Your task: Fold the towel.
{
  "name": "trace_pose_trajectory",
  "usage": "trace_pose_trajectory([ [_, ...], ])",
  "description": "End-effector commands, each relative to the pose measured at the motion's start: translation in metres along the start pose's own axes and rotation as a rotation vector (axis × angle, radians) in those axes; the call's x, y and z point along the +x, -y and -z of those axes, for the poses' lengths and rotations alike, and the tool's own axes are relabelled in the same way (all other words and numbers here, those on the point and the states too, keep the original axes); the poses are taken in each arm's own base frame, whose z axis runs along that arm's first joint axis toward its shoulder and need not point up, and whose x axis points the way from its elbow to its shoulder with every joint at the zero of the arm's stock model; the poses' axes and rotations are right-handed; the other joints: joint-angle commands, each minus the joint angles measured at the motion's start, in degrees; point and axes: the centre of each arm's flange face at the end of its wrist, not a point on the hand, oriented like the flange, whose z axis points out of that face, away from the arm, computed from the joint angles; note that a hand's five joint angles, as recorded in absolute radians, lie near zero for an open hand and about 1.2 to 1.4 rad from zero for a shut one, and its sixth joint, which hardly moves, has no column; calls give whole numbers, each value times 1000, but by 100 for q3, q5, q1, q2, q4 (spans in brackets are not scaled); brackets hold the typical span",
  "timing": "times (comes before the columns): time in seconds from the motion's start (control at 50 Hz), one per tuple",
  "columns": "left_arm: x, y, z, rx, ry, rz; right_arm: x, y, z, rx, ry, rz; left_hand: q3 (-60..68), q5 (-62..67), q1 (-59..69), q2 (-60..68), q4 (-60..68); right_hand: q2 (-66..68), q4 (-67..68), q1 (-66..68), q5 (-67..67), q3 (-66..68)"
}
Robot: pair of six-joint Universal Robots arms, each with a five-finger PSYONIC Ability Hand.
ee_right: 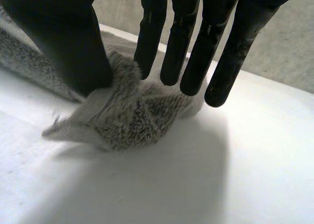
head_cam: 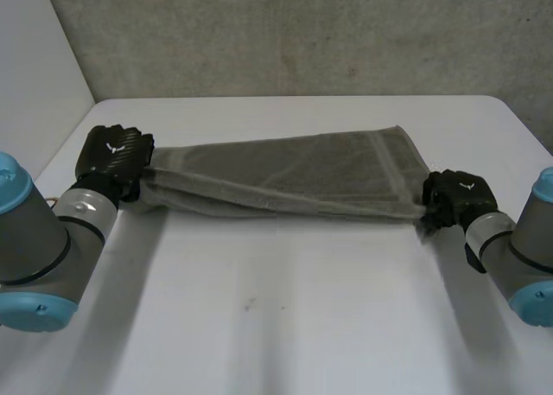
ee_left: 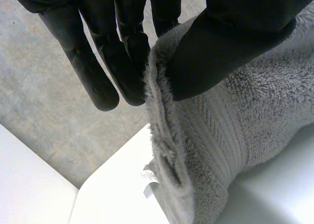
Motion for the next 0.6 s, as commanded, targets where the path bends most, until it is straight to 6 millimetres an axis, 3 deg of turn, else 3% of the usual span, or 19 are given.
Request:
trace_pose_trajectory([
  [0.02,0,-1,1,-11,-2,1,2,11,1,25,-8,5,1029,1037,1093,1019,1021,2743,2742,3512,2987,2718],
  [0.04,0,-1,1,-13,-3,1,2,11,1,25,-8,5,1029,1037,1093,1019,1021,2743,2742,3512,2987,2718],
  [0.08,0,-1,2,-20,-6,1,4,33,7,78,-16,29,1029,1037,1093,1019,1021,2743,2742,3512,2987,2718],
  [0.1,0,-1,4,-31,-11,0,4,33,7,79,-16,29,1029,1037,1093,1019,1021,2743,2742,3512,2987,2718],
  [0.12,0,-1,4,-31,-11,0,4,51,13,116,-19,59,1029,1037,1093,1019,1021,2743,2742,3512,2987,2718],
  [0.14,-1,2,7,-42,-14,1,4,51,13,116,-19,59,1029,1037,1093,1019,1021,2743,2742,3512,2987,2718],
  [0.18,-3,7,12,-50,-19,2,2,87,32,153,-8,154,1029,1037,1093,1019,1021,2743,2742,3512,2987,2718],
  [0.2,-6,14,17,-58,-23,2,2,87,32,153,-7,155,1029,1037,1093,1019,1021,2743,2742,3512,2987,2718],
  [0.24,-8,19,24,-72,-29,1,-3,117,55,124,29,270,1029,1037,1093,1019,1021,2743,2742,3512,2987,2718],
  [0.28,-10,27,31,-81,-35,1,-5,126,67,81,53,325,1029,1037,1093,1019,1021,2743,2742,3512,2987,2718],
  [0.3,-13,32,39,-101,-43,1,-5,127,68,81,53,326,1029,1037,1093,1019,1021,2743,2742,3512,2987,2718],
  [0.34,-15,37,48,-132,-54,1,-10,138,90,-24,95,433,1029,1037,1093,1019,1021,2743,2742,3512,2987,2718],
  [0.42,-16,42,76,-255,-106,11,-11,136,108,-152,145,523,1029,1037,1093,1019,1021,2743,2742,3512,2987,2718],
  [0.6,-18,34,117,-440,-158,21,-9,126,154,-335,226,712,1029,1037,1093,1019,1021,2743,2742,3512,2987,2718],
])
